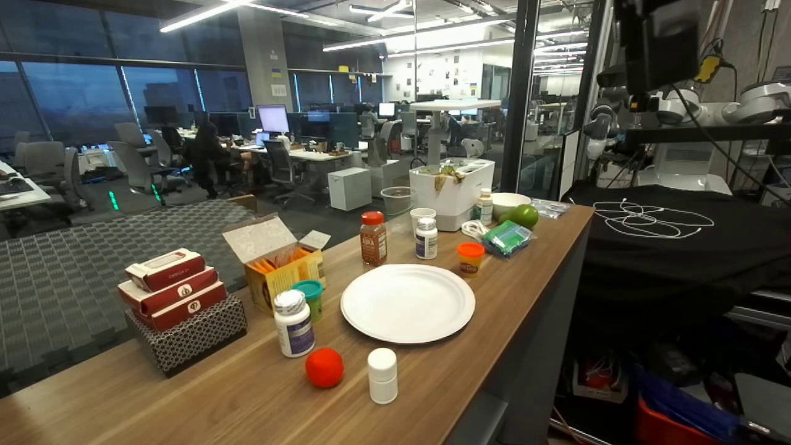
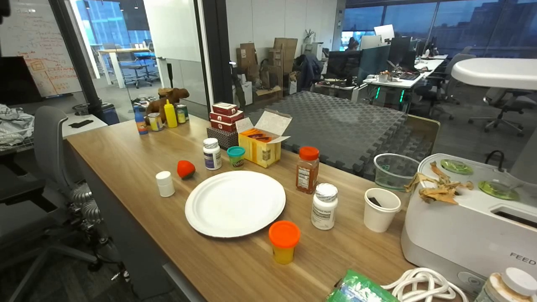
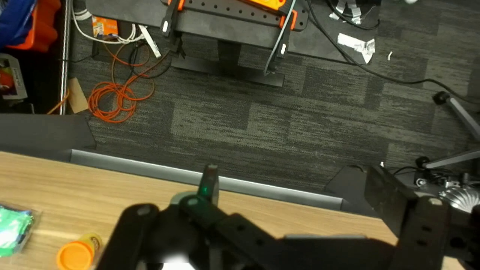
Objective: Put the bottles and red plushy on the plate
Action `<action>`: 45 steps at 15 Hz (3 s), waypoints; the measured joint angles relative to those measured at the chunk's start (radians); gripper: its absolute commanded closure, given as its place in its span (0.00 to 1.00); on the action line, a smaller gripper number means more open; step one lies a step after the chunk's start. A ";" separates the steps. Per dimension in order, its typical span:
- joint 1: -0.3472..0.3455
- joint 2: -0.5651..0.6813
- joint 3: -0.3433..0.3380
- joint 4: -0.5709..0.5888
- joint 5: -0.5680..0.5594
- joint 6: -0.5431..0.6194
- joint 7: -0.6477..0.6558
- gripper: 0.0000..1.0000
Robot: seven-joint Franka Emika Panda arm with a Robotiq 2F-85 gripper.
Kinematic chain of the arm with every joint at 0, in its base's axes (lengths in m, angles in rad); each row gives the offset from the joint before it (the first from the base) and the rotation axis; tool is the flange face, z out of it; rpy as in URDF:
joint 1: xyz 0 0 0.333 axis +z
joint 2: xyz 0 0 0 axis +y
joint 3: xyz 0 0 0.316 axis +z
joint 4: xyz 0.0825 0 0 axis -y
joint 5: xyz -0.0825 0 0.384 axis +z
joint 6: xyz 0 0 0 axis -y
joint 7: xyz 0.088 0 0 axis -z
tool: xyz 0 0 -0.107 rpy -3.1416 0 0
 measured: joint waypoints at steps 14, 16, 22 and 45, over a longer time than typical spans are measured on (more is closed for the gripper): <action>0.085 0.363 0.085 -0.030 0.041 0.548 0.023 0.00; 0.090 0.391 0.085 -0.053 0.033 0.643 0.056 0.00; 0.090 0.441 0.074 -0.078 -0.072 0.776 0.160 0.00; 0.079 0.565 0.045 -0.006 -0.078 0.742 0.165 0.00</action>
